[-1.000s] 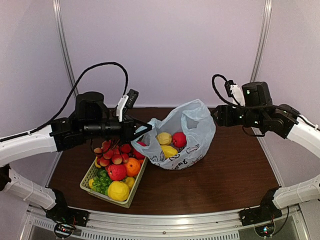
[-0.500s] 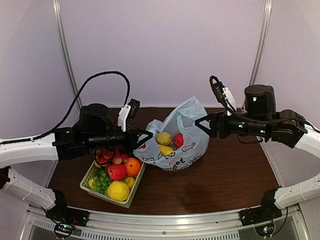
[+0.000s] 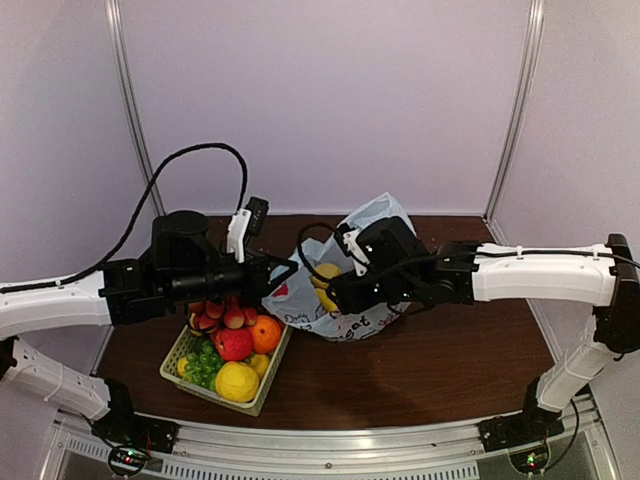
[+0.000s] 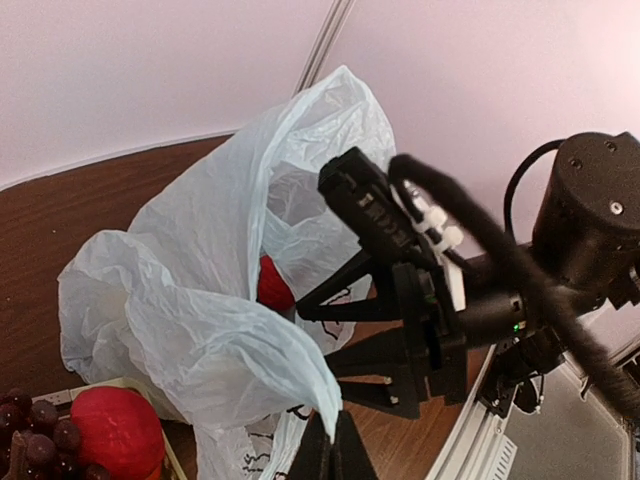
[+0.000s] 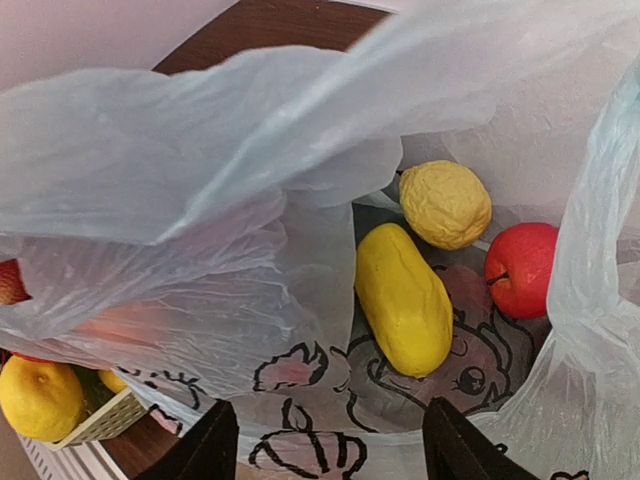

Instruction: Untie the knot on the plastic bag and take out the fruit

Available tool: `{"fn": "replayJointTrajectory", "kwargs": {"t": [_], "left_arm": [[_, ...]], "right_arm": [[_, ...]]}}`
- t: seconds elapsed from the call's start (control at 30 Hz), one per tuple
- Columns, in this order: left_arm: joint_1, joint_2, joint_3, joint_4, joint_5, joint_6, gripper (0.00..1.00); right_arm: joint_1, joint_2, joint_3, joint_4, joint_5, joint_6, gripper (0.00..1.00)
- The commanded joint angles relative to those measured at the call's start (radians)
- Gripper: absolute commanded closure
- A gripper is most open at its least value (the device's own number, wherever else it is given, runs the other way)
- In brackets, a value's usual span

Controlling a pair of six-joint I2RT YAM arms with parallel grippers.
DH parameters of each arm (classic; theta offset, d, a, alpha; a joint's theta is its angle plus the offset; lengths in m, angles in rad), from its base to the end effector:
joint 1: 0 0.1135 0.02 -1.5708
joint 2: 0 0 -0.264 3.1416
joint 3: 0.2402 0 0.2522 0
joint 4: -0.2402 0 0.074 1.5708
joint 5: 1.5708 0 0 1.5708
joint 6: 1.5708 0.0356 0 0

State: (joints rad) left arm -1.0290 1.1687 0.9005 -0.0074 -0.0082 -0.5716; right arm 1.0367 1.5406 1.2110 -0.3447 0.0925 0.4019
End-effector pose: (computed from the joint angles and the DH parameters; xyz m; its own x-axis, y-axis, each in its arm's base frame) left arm 0.1417 -0.2348 0.3196 -0.5793 -0.0865 -0.8105 0.6412 0.5655 -0.5187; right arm 0.1804 0.2985 0.2865 -0.6134 -0.2720 -0.7415 -0.6306 0.7339 0.2525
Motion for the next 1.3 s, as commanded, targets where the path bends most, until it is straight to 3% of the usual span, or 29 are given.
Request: {"fn": "replayJointTrajectory", "kwargs": {"t": [0.0,0.5,0.77,1.07,1.27], "left_arm": [[-0.007,-0.018,-0.023,0.054,-0.032,-0.020,1.00],[-0.006,-0.043,-0.049,0.049,-0.031,0.001,1.00],[-0.008,-0.054,-0.069,0.077,0.049,0.008,1.00],[-0.007,-0.083,-0.094,0.077,0.047,-0.012,1.00],[-0.007,-0.092,-0.100,0.067,0.024,-0.025,1.00]], "right_arm": [[0.005,0.038,-0.039,0.010,0.110,0.033,0.32],[0.044,-0.130,-0.454,0.067,0.109,0.230,0.24],[0.046,-0.144,-0.319,0.050,0.143,0.158,0.21],[-0.015,0.064,-0.109,0.085,0.056,0.000,0.40],[-0.075,0.186,-0.027,0.101,-0.008,-0.095,0.43]]}}
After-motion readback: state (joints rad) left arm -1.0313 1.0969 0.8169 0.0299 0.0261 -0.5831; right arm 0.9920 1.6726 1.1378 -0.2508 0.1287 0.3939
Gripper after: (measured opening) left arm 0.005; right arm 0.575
